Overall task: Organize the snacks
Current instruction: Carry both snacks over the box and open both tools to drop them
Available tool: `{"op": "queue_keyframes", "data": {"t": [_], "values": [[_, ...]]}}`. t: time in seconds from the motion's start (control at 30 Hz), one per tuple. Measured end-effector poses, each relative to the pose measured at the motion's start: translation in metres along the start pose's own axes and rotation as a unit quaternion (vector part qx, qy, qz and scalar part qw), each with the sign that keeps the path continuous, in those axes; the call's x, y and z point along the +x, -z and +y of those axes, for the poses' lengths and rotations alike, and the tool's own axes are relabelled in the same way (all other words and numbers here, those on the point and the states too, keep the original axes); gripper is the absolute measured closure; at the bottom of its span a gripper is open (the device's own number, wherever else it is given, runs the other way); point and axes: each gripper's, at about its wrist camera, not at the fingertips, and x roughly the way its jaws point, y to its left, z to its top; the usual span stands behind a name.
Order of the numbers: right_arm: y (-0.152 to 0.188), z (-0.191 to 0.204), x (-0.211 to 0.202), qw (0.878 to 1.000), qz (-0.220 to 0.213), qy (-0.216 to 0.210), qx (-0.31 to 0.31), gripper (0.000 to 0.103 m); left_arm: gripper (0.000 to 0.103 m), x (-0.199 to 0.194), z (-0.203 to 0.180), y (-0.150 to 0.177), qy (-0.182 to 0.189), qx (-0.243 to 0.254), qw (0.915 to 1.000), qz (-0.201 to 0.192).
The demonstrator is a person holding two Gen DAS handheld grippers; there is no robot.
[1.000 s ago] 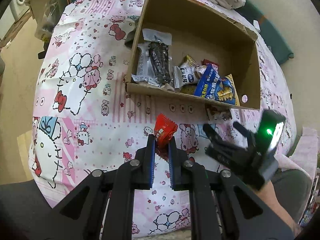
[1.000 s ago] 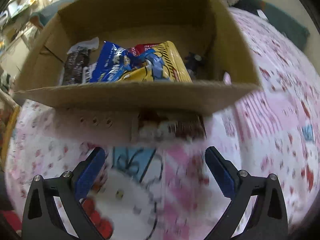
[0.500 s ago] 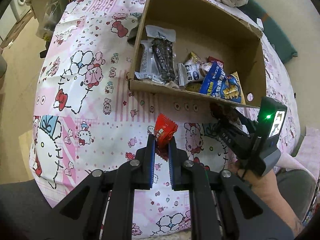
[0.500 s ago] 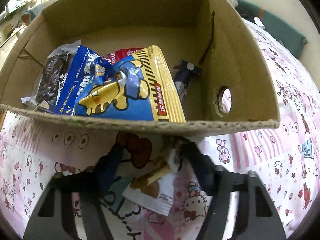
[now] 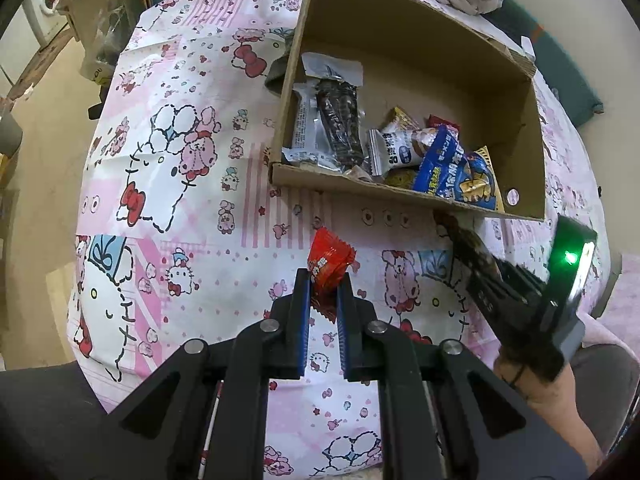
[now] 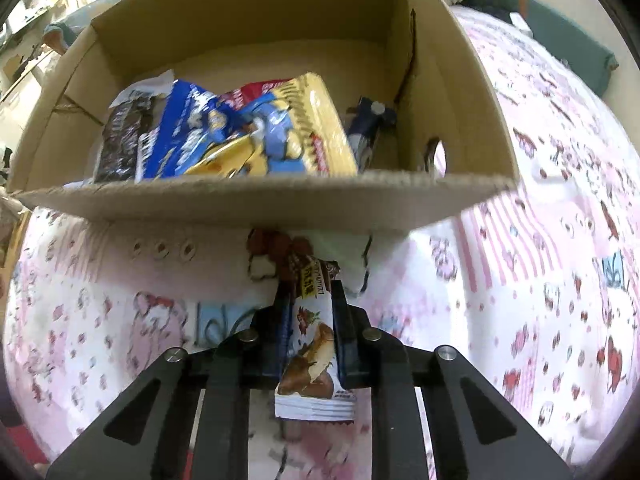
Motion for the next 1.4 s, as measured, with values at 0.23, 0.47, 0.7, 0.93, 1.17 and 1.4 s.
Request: {"op": "queue_keyframes", "data": {"t": [0.23, 0.47, 0.7, 0.93, 1.17, 1.4], "values": [[0.014, 0.009, -0.047, 0.998, 0.003, -0.050, 0.024, 0.085, 0.094, -0.006, 0.003, 0.000, -0.008, -0.004, 0.9998, -0.015], [0.013, 0.007, -0.114, 0.994, -0.040, -0.102, 0.017, 0.085, 0.094, -0.030, 0.001, -0.008, -0.003, -0.001, 0.9983, -0.058], [-0.008, -0.013, -0.141, 0.988, -0.077, -0.130, 0.027, 0.085, 0.094, -0.055, -0.015, -0.036, 0.007, 0.039, 0.9949, -0.093], [-0.059, -0.013, -0.118, 0.988, -0.107, -0.106, 0.017, 0.085, 0.094, -0.048, -0.037, -0.073, 0.010, 0.067, 0.9928, -0.098], [-0.087, -0.027, -0.094, 0.986, -0.120, -0.110, 0.028, 0.084, 0.094, -0.019, -0.056, -0.099, 0.007, 0.093, 0.9918, -0.088], [-0.092, -0.033, -0.075, 0.986, -0.112, -0.119, 0.043, 0.084, 0.094, 0.013, -0.062, -0.104, 0.005, 0.105, 0.9918, -0.074]]}}
